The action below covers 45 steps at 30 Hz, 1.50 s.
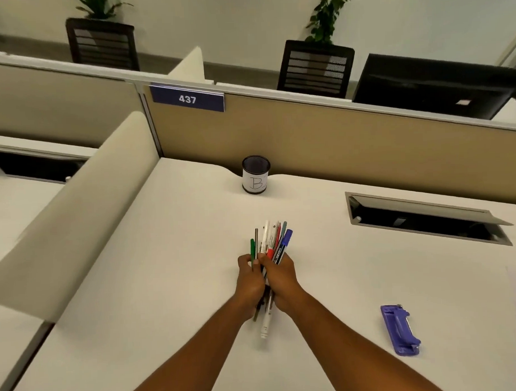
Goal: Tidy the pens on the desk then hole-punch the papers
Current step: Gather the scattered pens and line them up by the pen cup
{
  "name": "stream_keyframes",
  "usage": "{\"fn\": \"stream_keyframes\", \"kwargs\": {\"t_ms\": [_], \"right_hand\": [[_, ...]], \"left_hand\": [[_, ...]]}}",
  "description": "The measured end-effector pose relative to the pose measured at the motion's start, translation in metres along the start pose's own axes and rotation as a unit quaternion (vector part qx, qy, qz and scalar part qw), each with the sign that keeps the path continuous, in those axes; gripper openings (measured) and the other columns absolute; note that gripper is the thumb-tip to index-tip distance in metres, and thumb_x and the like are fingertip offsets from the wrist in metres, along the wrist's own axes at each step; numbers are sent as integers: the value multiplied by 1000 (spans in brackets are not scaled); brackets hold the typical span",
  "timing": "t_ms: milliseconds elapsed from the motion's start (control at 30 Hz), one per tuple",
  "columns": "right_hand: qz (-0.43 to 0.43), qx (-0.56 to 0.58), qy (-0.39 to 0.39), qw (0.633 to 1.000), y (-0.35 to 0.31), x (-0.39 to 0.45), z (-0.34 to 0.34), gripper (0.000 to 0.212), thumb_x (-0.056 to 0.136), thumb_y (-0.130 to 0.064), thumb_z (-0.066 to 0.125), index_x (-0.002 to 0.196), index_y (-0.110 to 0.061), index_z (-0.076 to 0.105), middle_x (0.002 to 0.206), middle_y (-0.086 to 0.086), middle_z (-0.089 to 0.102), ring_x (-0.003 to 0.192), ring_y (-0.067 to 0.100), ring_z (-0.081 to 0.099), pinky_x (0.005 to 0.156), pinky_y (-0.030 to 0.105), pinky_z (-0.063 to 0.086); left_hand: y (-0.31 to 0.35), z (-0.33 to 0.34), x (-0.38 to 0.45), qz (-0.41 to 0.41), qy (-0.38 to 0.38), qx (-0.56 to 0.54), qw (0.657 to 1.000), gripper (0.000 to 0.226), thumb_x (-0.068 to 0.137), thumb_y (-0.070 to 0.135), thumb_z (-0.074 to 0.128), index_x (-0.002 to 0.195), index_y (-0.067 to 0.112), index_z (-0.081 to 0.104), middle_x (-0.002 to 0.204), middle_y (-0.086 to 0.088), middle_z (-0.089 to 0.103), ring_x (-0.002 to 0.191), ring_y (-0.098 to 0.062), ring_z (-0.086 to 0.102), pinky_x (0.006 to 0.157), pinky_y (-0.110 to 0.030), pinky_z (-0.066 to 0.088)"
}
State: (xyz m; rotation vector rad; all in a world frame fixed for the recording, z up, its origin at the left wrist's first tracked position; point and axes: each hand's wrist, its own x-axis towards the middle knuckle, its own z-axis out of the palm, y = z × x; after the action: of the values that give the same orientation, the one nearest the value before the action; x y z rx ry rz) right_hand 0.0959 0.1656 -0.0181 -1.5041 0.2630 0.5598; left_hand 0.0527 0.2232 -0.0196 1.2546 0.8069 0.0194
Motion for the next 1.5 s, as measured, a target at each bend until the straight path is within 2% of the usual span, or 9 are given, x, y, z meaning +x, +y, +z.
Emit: {"fn": "stream_keyframes", "kwargs": {"t_ms": [100,300,533,700,833,933,1033,1200,1500], "right_hand": [[-1,-6,-21,1000,-10,25,28,24,98,-18,64,121,-26,66,105,-3,76,93,14,74,79,29,61],[-12,-84,-26,996,-25,85,64,30,97,-18,64,128,-17,64,114,6,74,103,23,72,95,41,59],[-72,-268,39,960,-38,125,83,28,95,-23,66,121,-11,63,112,8,72,100,24,69,78,29,52],[-84,-296,28,951,-47,131,84,36,95,-20,66,128,-9,59,121,12,65,108,28,66,92,41,58],[-99,-256,9,961,-48,128,66,28,96,-13,62,124,-13,60,113,4,67,103,22,68,78,26,58],[-166,-291,-59,940,-37,114,34,55,96,-20,66,147,-19,46,128,-8,55,117,9,54,97,23,47],[-248,-380,-136,881,-14,102,-11,90,90,-48,71,161,-26,19,165,-8,27,149,7,28,120,26,27],[-289,-526,-208,772,4,99,-48,149,52,-90,73,159,-37,-16,169,-19,-15,154,-2,-7,122,21,7],[-333,-499,-100,794,-6,127,-16,125,60,-82,72,156,-13,32,157,1,39,138,16,38,118,34,36]], "left_hand": [[18,-17,31,4,23,8,1000,20,105,30,42,124,26,43,109,-9,67,96,-23,70,79,-39,62],[51,-40,90,49,57,118,990,28,104,25,44,132,27,48,119,-5,66,103,-22,66,91,-41,57],[74,-52,125,103,74,218,968,30,100,17,50,129,22,58,114,-6,70,90,-20,69,78,-36,61],[72,-53,130,155,93,299,937,32,100,20,54,131,16,60,119,-3,69,78,-5,59,62,-9,45],[61,-61,121,196,72,330,921,38,98,25,59,135,17,58,125,-2,69,102,-13,65,85,-18,50],[45,-79,117,242,50,379,892,57,93,40,64,144,20,47,141,-1,56,127,-18,53,104,-29,41],[29,-107,117,267,-48,432,860,103,79,64,68,157,22,17,163,6,22,148,-12,23,120,-32,23],[14,-123,122,270,-113,525,799,153,46,92,68,155,30,-18,164,15,-19,152,-5,-15,122,-29,3],[33,-99,145,305,-3,574,760,146,44,101,50,157,14,14,156,-1,30,136,-23,31,110,-45,39]]}}
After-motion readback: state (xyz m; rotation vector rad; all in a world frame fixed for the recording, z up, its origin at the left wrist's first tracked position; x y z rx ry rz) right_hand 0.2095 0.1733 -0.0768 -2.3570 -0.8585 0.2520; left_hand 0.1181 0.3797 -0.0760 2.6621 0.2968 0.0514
